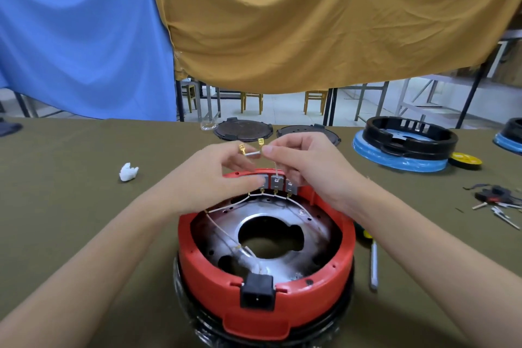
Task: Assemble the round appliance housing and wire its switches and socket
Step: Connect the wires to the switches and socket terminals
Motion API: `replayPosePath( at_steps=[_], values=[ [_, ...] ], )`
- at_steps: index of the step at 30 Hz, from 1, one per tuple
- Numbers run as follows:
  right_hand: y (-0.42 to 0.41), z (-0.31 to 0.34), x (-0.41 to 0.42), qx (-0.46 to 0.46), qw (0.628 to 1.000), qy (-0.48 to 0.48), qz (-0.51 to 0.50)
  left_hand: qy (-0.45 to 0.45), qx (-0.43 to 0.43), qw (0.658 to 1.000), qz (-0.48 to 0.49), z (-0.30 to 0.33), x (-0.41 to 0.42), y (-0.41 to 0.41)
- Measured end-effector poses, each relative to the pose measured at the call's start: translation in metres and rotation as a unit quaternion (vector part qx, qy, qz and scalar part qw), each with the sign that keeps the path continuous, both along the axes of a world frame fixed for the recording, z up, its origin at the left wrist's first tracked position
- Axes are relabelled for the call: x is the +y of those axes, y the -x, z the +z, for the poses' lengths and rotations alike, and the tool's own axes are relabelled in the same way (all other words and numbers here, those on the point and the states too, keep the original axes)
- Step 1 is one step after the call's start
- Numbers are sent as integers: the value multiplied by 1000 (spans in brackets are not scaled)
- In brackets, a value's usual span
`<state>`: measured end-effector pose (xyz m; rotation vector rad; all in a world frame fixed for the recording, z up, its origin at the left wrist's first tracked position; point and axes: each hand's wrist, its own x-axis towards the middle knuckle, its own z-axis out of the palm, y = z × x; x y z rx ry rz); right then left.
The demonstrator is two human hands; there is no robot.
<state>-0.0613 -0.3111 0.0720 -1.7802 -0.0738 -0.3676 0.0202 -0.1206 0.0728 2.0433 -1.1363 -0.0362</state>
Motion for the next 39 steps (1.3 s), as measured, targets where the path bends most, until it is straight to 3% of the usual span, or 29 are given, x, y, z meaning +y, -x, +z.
replayPosePath(
  at_steps=[3,7,15,18,26,32,39],
  values=[
    [0,-4,5,-2,999,-43,7,147,151,976,-59,2,-2,4],
    [1,-6,9,6,998,-62,31,234,236,943,-40,-2,-4,1],
    [3,-7,11,-79,996,14,-39,216,231,948,-41,-3,-4,3],
    [3,-7,11,-98,995,2,-26,200,242,948,-52,-2,-2,2],
    [2,-6,7,-45,977,-175,111,240,405,868,-157,-3,2,-2],
    [6,-3,7,14,947,-223,232,253,427,847,-194,-6,1,-1],
    [11,-2,9,19,932,-229,280,235,427,832,-264,-7,4,-1]
  ],
)
